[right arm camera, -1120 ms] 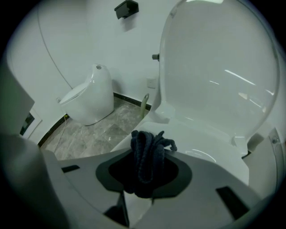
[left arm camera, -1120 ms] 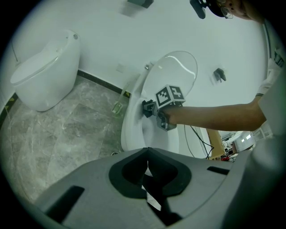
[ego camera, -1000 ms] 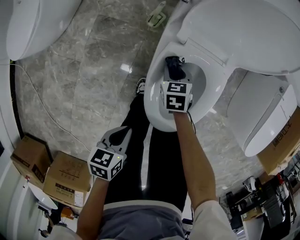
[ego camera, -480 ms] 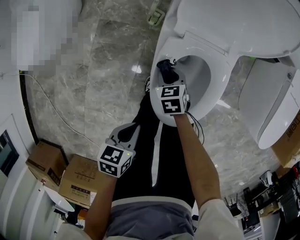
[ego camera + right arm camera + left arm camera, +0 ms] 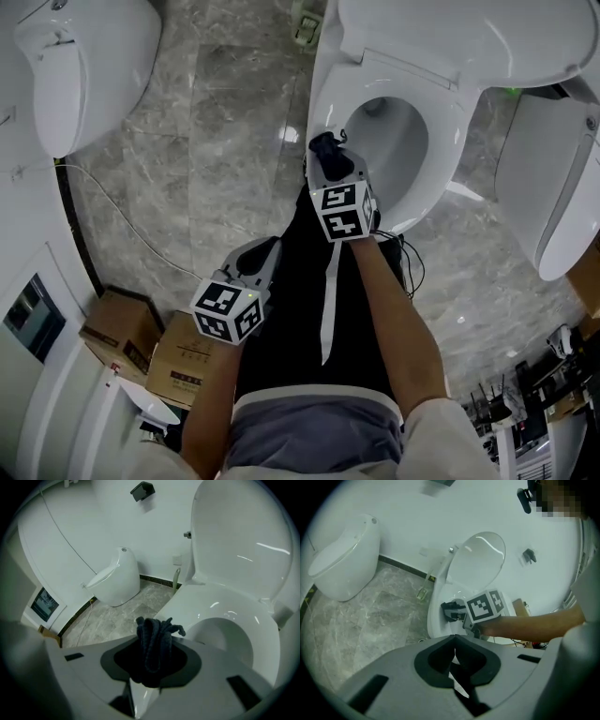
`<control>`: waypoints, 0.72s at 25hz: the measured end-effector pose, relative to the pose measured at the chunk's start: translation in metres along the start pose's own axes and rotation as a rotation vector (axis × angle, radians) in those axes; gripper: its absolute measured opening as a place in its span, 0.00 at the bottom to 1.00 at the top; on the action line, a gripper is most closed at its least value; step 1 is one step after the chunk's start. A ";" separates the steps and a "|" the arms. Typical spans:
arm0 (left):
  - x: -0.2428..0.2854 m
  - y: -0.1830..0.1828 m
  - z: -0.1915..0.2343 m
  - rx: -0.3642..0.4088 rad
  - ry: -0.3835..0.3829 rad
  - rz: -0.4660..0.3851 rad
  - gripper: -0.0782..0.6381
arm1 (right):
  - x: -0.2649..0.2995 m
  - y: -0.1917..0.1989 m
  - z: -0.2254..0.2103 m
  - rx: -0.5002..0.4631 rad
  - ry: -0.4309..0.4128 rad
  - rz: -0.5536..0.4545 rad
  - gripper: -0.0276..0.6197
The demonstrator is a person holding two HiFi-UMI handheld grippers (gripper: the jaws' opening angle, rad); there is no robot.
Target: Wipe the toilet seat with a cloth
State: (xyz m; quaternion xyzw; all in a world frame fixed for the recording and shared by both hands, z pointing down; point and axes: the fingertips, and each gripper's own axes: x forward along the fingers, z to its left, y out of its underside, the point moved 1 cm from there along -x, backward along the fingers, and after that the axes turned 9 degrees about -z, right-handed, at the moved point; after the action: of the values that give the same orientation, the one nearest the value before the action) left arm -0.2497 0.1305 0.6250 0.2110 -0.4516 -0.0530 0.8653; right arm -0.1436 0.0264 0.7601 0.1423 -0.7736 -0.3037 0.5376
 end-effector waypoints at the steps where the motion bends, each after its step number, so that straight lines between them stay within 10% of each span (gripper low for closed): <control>1: 0.000 -0.001 0.001 -0.002 0.000 0.001 0.12 | -0.001 0.002 0.002 0.009 0.000 0.001 0.19; 18: 0.021 -0.016 -0.012 0.053 0.075 0.079 0.12 | -0.045 0.065 0.046 0.122 -0.112 0.051 0.19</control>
State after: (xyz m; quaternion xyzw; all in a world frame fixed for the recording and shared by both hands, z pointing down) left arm -0.2258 0.1135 0.6283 0.2178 -0.4279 0.0010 0.8772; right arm -0.1612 0.1158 0.7558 0.1379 -0.8229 -0.2499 0.4913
